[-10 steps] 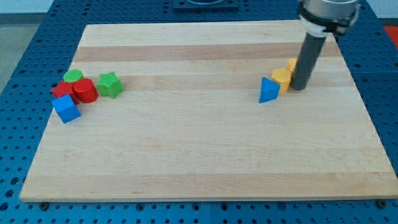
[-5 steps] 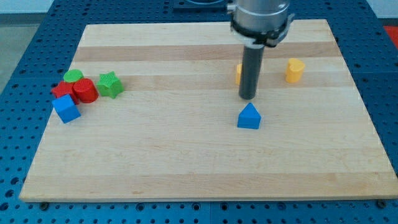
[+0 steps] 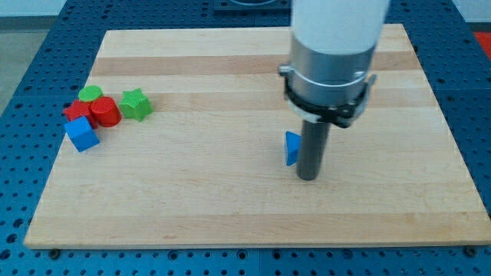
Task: Move the blue triangle below the blue cube
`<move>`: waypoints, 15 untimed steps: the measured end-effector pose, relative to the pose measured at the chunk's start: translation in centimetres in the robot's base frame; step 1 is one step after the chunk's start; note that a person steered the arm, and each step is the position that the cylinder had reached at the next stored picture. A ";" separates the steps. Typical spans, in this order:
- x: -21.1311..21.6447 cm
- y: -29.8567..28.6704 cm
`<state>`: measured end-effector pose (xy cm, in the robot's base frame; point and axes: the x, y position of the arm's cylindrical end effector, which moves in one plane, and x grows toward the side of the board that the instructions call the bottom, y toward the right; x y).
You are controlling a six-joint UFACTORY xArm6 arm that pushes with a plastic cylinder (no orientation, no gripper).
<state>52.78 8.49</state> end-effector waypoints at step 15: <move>-6.4 -23.2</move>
<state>46.36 -14.66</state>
